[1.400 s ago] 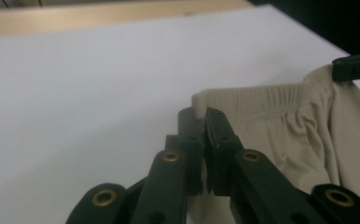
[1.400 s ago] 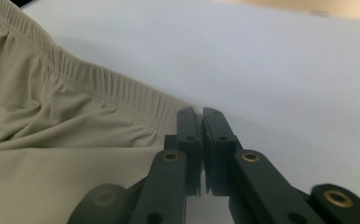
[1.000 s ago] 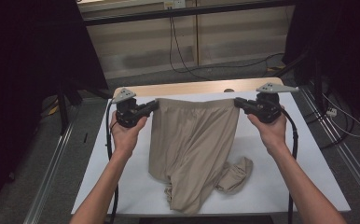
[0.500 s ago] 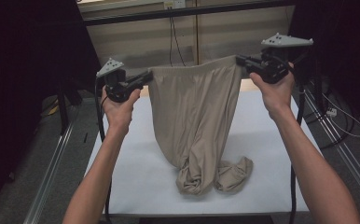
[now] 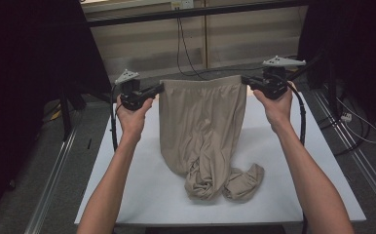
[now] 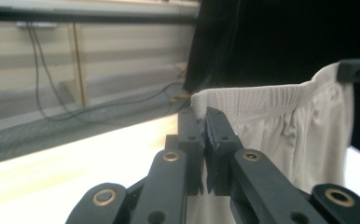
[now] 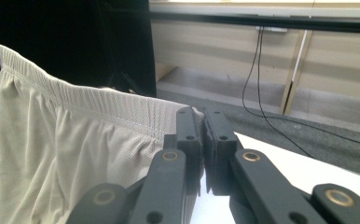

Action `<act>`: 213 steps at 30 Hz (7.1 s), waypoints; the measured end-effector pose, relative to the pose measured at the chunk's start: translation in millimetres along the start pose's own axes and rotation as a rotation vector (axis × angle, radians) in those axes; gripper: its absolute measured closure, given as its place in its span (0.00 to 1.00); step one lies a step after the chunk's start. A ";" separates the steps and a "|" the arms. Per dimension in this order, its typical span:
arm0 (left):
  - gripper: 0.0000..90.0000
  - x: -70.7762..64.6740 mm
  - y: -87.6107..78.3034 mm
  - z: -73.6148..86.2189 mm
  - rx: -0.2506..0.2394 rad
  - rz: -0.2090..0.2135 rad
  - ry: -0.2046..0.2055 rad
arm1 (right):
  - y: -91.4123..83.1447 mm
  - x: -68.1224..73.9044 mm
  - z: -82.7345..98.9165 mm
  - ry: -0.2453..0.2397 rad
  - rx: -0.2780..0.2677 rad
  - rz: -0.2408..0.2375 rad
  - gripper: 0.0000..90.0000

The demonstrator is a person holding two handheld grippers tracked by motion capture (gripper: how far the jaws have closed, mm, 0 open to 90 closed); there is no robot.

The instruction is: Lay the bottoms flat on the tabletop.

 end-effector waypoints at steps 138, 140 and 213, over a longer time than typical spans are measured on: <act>0.37 -127.5 -69.4 203.1 0.409 0.176 0.401 | -75.8 90.6 165.9 -0.125 0.297 0.014 0.94; 0.37 -125.1 -66.7 203.3 0.420 0.173 0.387 | -77.1 77.0 160.4 -0.116 0.279 0.054 0.94; 0.37 -132.1 -78.4 160.9 0.279 0.231 0.222 | -73.4 132.9 180.5 -0.080 0.322 -0.169 0.47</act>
Point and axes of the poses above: each handheld gripper's, and its own axes: y roughly forward along the jaws, z roughly out of its underside, x roughly to its left, the point moved 3 cm from there along y, roughly forward along the jaws, and after that the axes turned 11 degrees about -z, right-handed, at the moved point
